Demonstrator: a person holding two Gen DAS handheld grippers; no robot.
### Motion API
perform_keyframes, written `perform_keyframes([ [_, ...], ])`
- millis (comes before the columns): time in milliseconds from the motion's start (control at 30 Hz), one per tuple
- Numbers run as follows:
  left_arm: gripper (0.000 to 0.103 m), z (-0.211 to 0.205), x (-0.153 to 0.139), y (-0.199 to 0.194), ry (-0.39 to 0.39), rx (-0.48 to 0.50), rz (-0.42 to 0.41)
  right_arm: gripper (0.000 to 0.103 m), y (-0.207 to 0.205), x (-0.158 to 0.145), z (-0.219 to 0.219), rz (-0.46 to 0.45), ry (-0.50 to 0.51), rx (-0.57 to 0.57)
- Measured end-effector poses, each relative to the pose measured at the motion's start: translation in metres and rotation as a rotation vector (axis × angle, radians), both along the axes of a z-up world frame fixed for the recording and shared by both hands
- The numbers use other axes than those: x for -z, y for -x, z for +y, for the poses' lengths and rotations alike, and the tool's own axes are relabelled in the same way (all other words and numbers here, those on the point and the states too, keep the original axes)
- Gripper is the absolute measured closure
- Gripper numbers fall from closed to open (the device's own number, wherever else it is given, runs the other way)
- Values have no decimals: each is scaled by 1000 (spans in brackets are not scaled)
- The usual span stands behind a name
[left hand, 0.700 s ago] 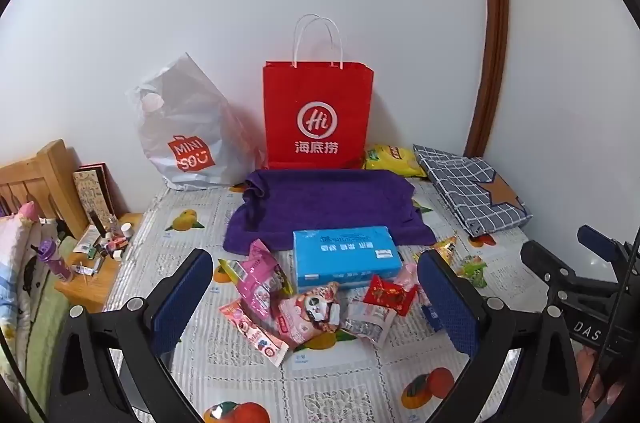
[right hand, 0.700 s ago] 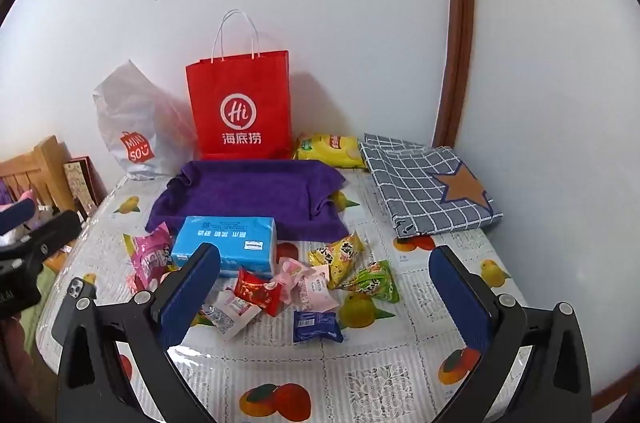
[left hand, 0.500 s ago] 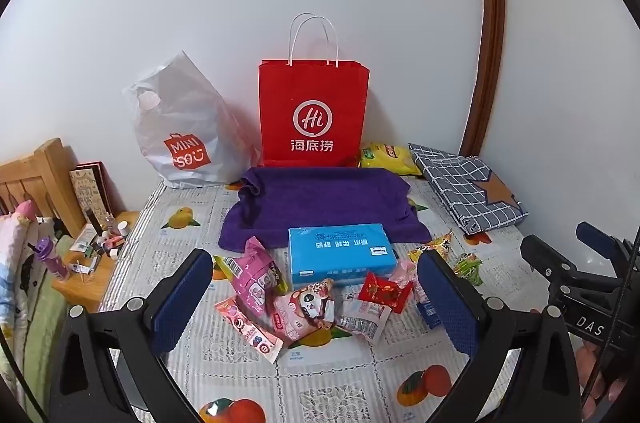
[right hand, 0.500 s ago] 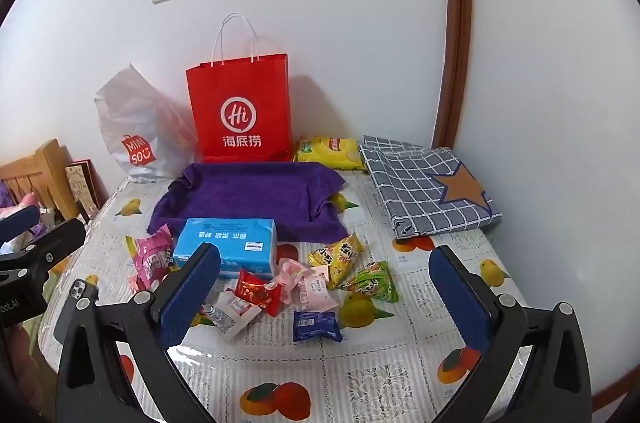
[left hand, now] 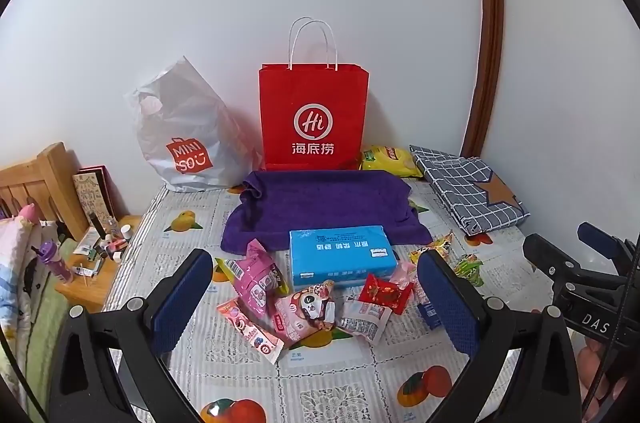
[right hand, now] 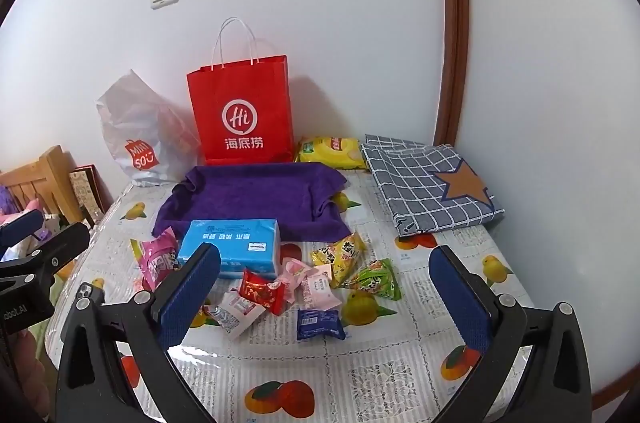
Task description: Organize snacks
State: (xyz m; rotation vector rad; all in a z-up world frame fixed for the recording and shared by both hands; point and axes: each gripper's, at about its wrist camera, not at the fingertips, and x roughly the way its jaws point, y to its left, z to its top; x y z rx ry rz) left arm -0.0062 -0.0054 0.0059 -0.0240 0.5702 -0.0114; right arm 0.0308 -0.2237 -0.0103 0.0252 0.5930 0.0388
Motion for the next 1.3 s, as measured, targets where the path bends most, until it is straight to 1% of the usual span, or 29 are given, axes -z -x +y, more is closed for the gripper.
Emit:
perform_keyframes([
  [1300, 1, 2, -3, 1, 1, -4, -7, 0, 2, -4, 1, 0, -22, -9],
])
